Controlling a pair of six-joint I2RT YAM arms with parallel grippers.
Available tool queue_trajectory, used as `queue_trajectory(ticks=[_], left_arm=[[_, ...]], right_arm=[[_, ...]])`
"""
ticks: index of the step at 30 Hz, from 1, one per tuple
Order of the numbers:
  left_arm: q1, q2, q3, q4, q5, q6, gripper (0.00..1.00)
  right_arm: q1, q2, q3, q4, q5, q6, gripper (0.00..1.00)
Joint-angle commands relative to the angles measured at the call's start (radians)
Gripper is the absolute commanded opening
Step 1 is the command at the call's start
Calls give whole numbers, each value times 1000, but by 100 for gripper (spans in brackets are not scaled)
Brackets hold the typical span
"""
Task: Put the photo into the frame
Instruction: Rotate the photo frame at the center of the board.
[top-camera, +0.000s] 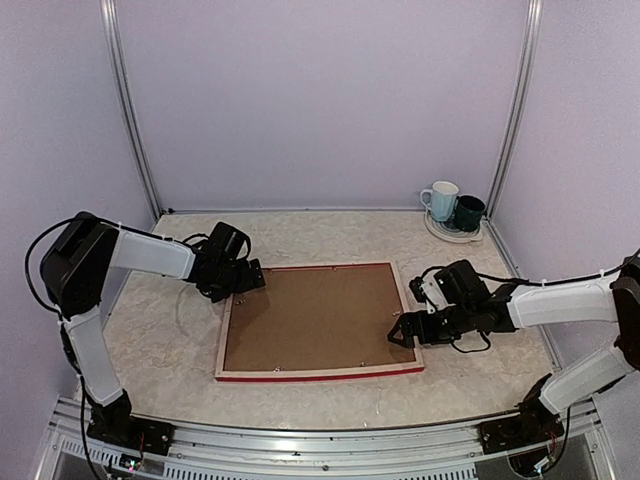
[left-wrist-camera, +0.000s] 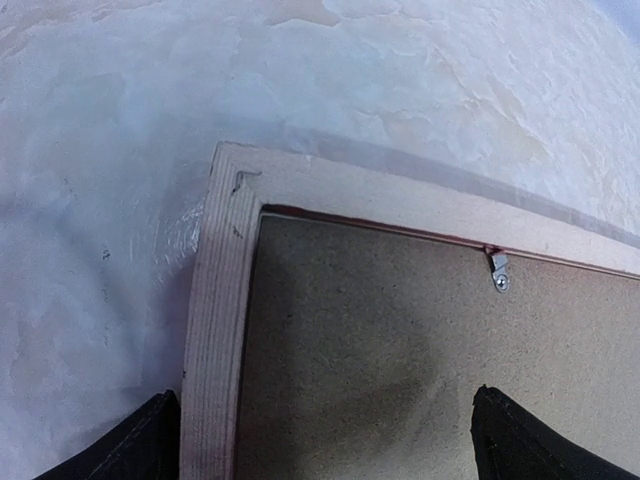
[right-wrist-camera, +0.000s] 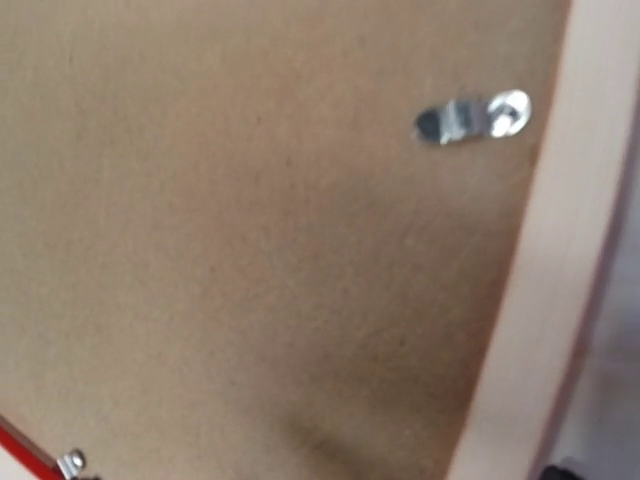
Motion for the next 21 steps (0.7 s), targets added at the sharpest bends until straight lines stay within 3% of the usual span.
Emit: queue_trajectory(ticks=[1, 11, 21], left_arm=[[2, -46, -23, -74, 21, 50, 99], [4, -241, -162, -126, 10, 101, 96], [1, -216, -170, -115, 57, 132, 84]], right_arm=[[7, -51, 35, -25, 83, -11, 95], [-33, -15, 84, -37, 129, -69, 92], [-40, 38, 57, 22, 127, -83, 68]])
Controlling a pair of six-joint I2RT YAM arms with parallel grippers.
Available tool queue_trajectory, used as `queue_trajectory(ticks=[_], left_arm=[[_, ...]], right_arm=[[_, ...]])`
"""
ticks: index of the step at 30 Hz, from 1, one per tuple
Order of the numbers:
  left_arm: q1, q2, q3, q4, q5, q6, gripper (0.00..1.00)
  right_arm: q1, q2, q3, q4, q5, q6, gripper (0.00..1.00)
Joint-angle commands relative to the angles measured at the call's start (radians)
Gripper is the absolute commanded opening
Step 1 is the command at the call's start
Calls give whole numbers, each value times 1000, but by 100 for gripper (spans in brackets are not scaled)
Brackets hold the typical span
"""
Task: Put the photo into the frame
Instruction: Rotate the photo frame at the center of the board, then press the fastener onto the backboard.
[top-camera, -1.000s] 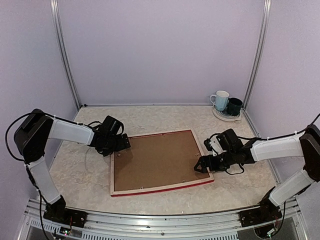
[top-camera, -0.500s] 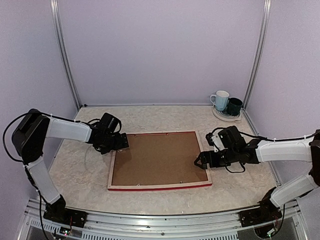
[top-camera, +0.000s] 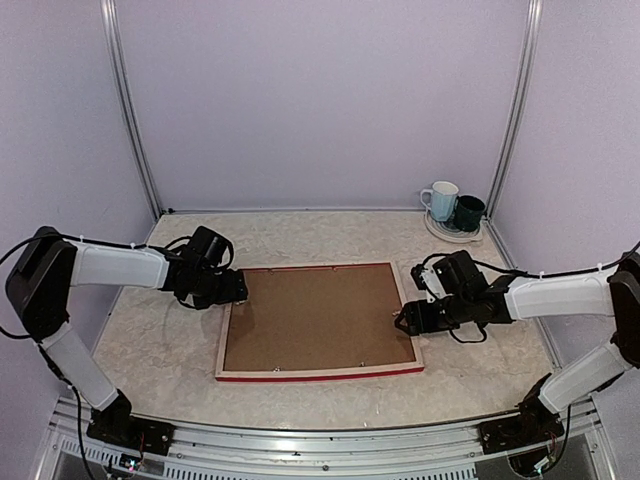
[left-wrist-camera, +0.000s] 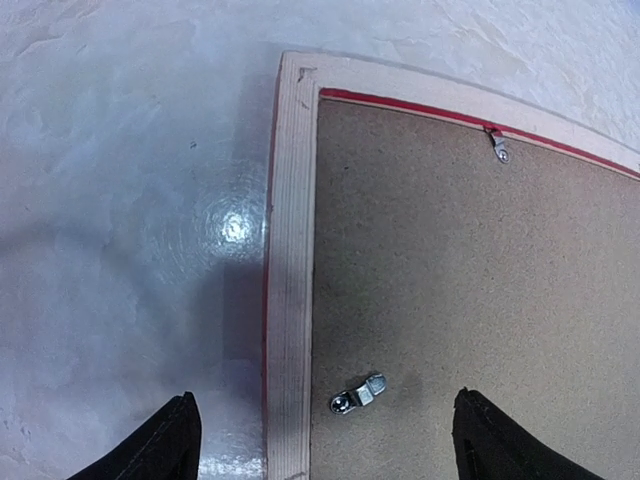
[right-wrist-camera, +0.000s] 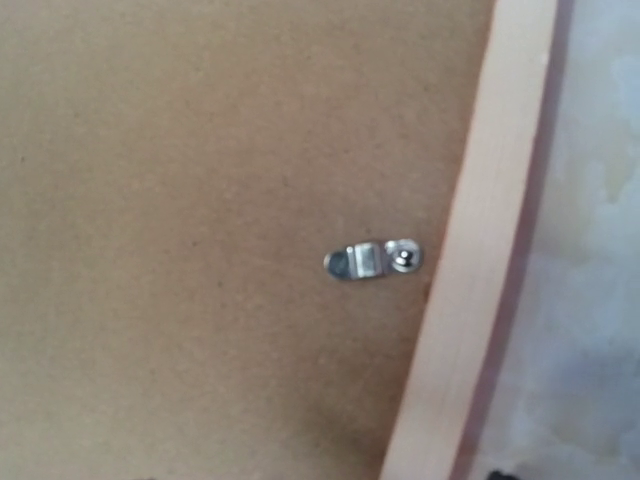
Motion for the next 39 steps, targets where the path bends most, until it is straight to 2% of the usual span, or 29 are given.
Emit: queue_trajectory(ticks=[1, 7, 21, 26, 31, 36, 39], left_arm=[[1, 22, -12, -3, 30, 29, 83], [-2, 27, -12, 3, 20, 47, 77], [-1, 93, 6, 27, 10, 63, 75], [-1, 107, 12, 28, 8, 67, 73], [-1, 108, 14, 24, -1, 64, 70], [0, 96, 16, 13, -8, 57, 59], [-1, 78, 11, 9, -7, 53, 58]], right_arm=[[-7, 21, -11, 39, 10, -9, 65], [-7, 42, -19, 54, 20, -9, 46], [-6, 99, -21, 66, 43, -15, 31], [-6, 115, -32, 81, 33, -14, 20], [-6, 123, -36, 94, 23, -9, 18], [-6, 136, -39, 99, 14, -3, 16], [-6, 141, -43, 106, 10, 3, 14]])
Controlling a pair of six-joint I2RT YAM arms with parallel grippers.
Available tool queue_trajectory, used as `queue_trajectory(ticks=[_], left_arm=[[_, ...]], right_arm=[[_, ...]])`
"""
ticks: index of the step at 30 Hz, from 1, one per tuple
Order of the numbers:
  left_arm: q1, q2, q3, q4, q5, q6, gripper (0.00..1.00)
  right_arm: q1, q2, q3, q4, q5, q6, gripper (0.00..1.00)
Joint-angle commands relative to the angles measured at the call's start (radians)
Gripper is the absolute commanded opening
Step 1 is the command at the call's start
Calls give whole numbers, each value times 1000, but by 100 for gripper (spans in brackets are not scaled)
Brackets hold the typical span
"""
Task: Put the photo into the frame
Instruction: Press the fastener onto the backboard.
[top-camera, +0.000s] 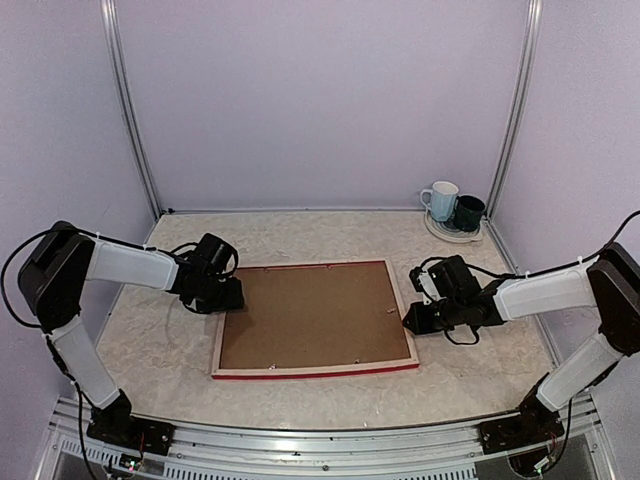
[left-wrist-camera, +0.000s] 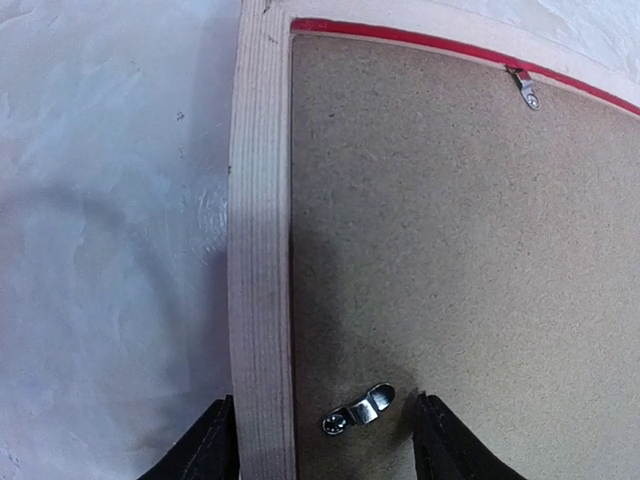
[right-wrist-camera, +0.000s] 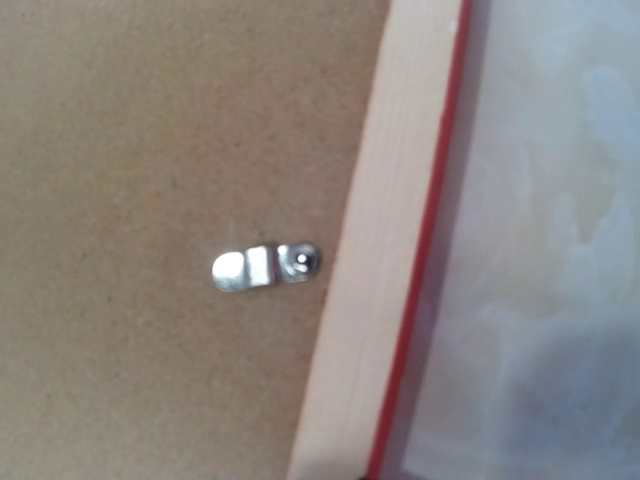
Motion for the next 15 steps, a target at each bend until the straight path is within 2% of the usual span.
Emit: queue_trajectory(ticks=[1, 5, 9, 15], left_arm=[[-1, -14, 9, -19, -13, 0, 58], [0, -24, 3, -27, -22, 4, 55], [1, -12, -2, -24, -38, 6, 46], [8, 8, -8, -4, -45, 0, 40]], right_arm=[[-3, 37, -31, -6, -32, 11, 13], [-3, 42, -33, 0, -35, 16, 13], [-3, 44, -33, 4, -40, 19, 13], [-2, 41, -36, 5, -44, 20, 13]])
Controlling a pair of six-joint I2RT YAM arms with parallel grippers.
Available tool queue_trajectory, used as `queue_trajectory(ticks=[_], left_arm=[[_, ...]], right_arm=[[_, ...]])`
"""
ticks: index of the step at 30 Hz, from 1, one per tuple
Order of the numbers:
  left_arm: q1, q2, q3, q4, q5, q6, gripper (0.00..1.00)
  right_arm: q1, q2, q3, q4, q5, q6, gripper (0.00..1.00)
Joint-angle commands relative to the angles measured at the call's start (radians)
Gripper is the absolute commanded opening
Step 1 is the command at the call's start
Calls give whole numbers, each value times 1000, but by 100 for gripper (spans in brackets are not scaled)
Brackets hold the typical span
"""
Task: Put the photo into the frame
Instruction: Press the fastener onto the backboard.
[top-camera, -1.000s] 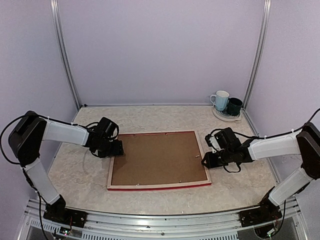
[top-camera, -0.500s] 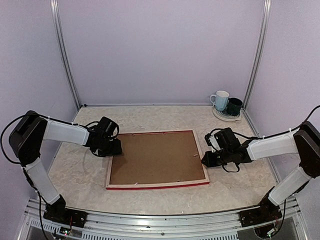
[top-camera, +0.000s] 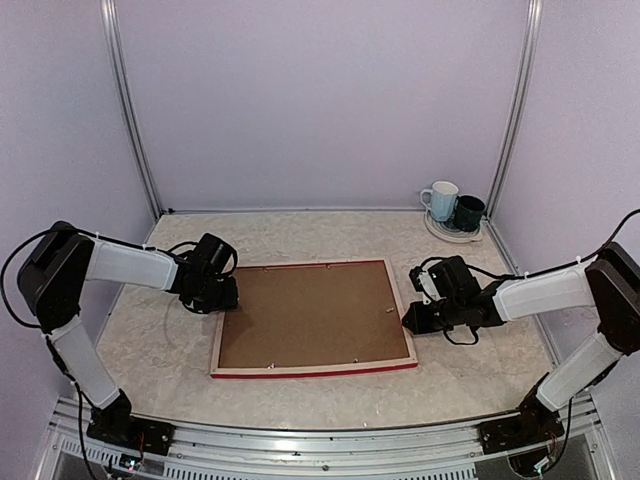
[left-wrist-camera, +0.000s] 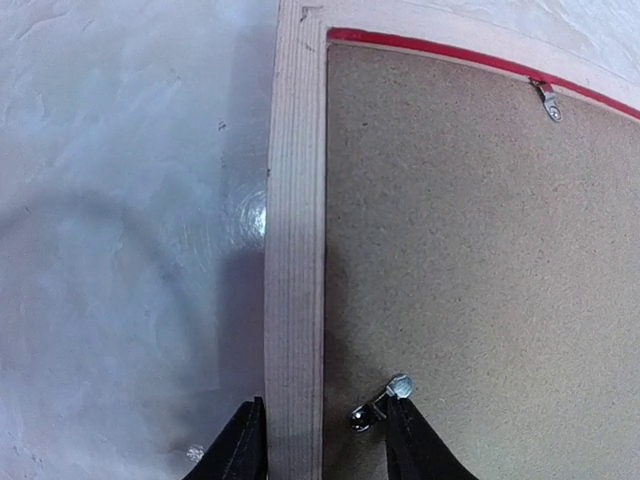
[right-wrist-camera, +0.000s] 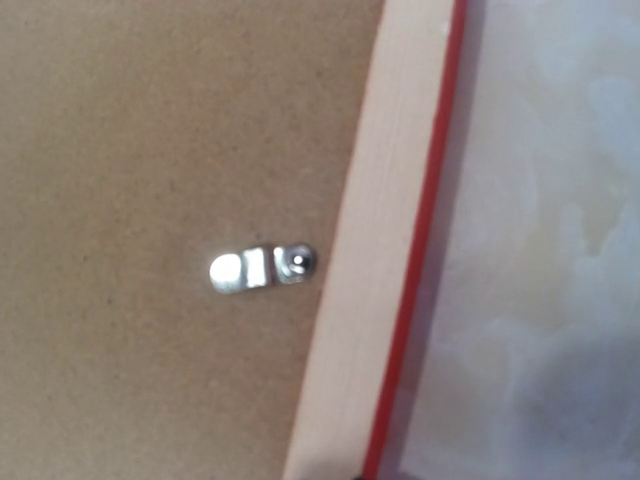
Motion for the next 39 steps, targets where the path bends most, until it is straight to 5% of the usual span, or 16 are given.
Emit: queue_trajectory(ticks=[1, 15, 23, 39], left_arm=[[7, 15, -7, 11, 3, 0, 40], [14, 49, 1, 39, 11, -33, 39], [21, 50, -4, 49, 23, -55, 30], [31, 57, 16, 74, 59, -82, 39]], right_arm=[[0, 32, -30, -28, -36, 10, 13], [0, 40, -48, -15, -62, 23, 12], [0, 50, -47, -14, -71, 22, 11], [1, 52, -51, 12, -75, 21, 9]])
